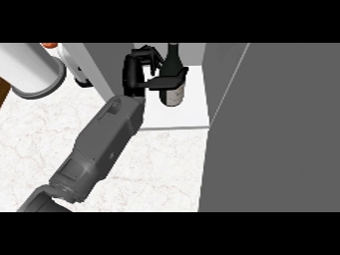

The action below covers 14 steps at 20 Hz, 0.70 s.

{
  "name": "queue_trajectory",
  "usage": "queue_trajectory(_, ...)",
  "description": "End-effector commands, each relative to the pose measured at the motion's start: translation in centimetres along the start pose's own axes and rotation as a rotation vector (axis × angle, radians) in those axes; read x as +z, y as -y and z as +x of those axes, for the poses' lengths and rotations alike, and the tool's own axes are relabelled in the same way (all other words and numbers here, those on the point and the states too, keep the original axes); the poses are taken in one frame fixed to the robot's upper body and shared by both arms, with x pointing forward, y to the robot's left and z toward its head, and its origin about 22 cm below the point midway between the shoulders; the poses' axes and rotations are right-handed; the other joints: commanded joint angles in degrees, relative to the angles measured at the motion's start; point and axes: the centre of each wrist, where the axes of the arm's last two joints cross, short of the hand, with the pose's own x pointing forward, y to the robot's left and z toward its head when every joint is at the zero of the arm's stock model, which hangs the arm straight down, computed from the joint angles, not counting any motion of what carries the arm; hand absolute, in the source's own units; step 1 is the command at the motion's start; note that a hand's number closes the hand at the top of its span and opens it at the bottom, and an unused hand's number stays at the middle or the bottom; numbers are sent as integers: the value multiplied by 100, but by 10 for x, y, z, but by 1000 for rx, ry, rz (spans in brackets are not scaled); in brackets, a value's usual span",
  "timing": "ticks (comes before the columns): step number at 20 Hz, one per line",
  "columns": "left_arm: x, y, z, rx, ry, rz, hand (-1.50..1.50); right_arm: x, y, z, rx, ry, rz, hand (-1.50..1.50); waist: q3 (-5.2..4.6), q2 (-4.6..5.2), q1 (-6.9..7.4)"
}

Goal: Pick up the wine, place it into the cabinet and close the cabinet

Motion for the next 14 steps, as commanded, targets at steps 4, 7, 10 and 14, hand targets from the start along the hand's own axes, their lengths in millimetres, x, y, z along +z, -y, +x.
queue_trajectory(4, -5, -4, -7, 2, 7, 17, 150, 19, -1, 18, -49, 31, 57, -150, -2, 30, -94)
queue_trajectory(7, -18, -11, -1, 50, -58, 62, 150, -1, -8, 3, -61, 60, 36, -150, -3, 66, -104)
queue_trajectory(10, -21, -9, 3, 113, -68, 87, 150, 1, -5, 10, -53, 42, 61, -150, -5, 61, -107)
queue_trajectory(14, -17, -1, 1, 161, -98, 112, 150, 17, -8, 8, -65, 49, 72, -150, 1, 61, -232)
